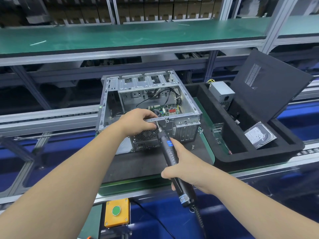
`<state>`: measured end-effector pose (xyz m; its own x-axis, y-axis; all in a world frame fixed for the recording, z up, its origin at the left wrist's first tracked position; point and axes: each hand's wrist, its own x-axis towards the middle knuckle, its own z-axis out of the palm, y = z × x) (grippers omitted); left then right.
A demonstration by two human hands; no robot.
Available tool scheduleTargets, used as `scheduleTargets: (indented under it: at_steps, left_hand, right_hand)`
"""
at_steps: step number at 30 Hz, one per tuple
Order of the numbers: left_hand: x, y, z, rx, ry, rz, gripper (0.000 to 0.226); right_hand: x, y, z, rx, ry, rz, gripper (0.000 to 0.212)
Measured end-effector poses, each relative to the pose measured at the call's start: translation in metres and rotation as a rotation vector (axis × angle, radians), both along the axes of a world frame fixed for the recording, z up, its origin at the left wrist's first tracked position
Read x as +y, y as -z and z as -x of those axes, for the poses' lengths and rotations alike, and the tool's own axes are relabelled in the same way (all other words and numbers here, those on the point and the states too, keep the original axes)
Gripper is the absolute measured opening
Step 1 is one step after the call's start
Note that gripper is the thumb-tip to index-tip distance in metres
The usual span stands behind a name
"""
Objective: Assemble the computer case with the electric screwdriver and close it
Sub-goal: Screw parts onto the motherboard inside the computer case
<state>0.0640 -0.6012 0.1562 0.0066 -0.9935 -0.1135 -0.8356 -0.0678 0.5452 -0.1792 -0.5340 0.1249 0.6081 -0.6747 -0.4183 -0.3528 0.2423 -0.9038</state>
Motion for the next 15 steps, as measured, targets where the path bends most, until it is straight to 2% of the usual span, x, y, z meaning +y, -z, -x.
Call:
scheduleTargets:
  at_steps: [5,11,15]
  left_hand:
    - [0.002,-0.0018,0.0017,0.007,0.004,-0.006,0.029]
    - [0.0008,-0.0023,0.0013,0.077,-0.014,-0.026,0.04]
    - [0.0013,-0.0043,0.0013,0.194,-0.063,-0.024,0.029]
  right_hand:
    - [0.0011,-0.0013,0.0019,0.015,-0.009,-0.004,0.106]
    - [0.0015,0.0013,0.0053,0.045,-0.015,0.004,0.111]
    - [0.0038,0.0039,0.0079,0.058,-0.023,-0.001,0.112]
